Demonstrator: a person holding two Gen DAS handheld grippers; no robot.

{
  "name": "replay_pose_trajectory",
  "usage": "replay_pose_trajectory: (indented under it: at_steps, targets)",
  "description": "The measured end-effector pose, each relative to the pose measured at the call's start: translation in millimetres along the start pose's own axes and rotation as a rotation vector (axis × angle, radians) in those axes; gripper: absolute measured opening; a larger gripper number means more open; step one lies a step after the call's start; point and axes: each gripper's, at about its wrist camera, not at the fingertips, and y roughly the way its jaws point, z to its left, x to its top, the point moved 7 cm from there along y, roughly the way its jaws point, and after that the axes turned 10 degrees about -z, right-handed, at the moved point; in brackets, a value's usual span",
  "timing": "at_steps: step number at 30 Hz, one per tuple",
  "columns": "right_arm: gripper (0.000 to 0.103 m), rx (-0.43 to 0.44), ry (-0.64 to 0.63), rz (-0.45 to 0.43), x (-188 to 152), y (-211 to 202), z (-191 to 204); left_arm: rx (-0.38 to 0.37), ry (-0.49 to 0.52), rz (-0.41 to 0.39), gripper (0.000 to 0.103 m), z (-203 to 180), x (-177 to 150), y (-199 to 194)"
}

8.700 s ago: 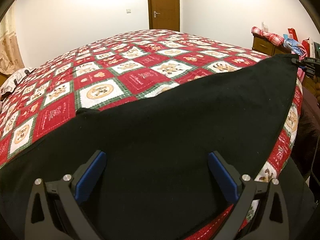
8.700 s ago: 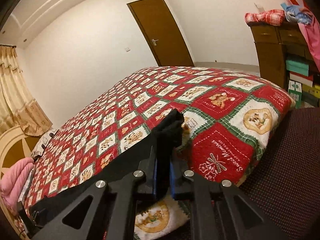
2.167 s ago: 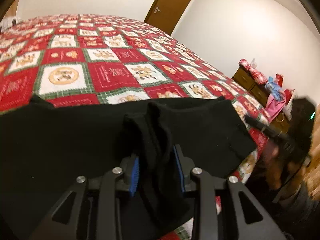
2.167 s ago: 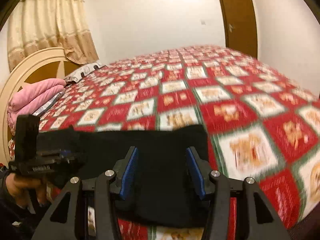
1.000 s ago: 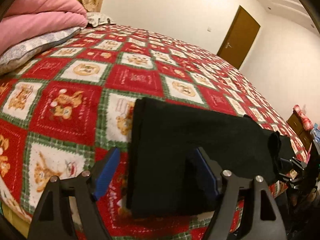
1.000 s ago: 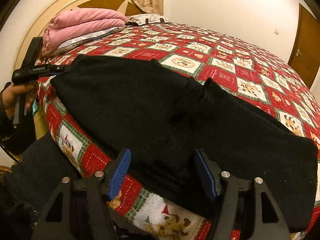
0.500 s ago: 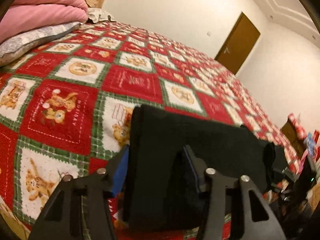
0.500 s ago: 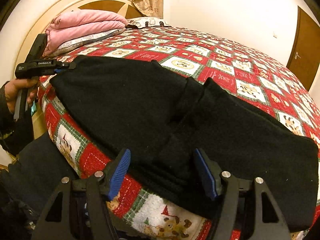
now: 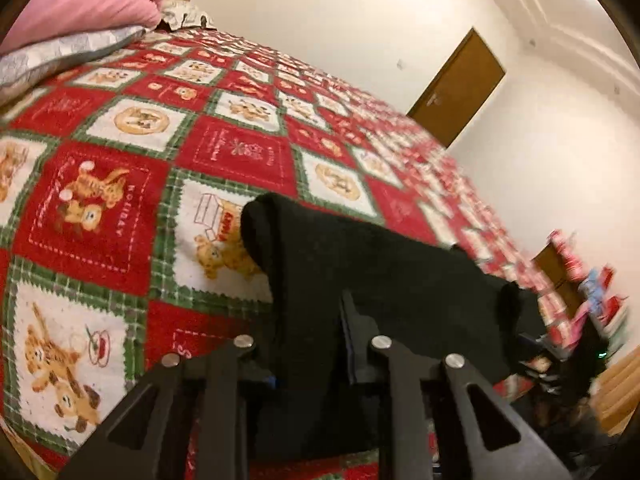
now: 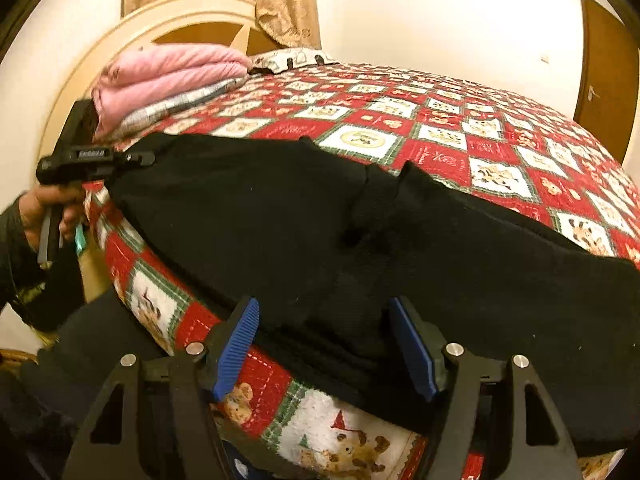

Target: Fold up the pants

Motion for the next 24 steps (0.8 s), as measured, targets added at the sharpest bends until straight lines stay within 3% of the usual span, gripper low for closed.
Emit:
replay_pose_trajectory:
  at_steps: [9,24]
  targets:
    - [0.069,-0.055,0.071,-0.092,18.3,-26.3,-22.0,-0.123,0.048,-0.068,0.023,-56.4,20.5,-31.2]
    - [0.069,-0.183,0.34,-0.086,19.4,-44.9,-95.3,-0.359,0.198,-0.084,0.023,-187.0,33.4,-31.2]
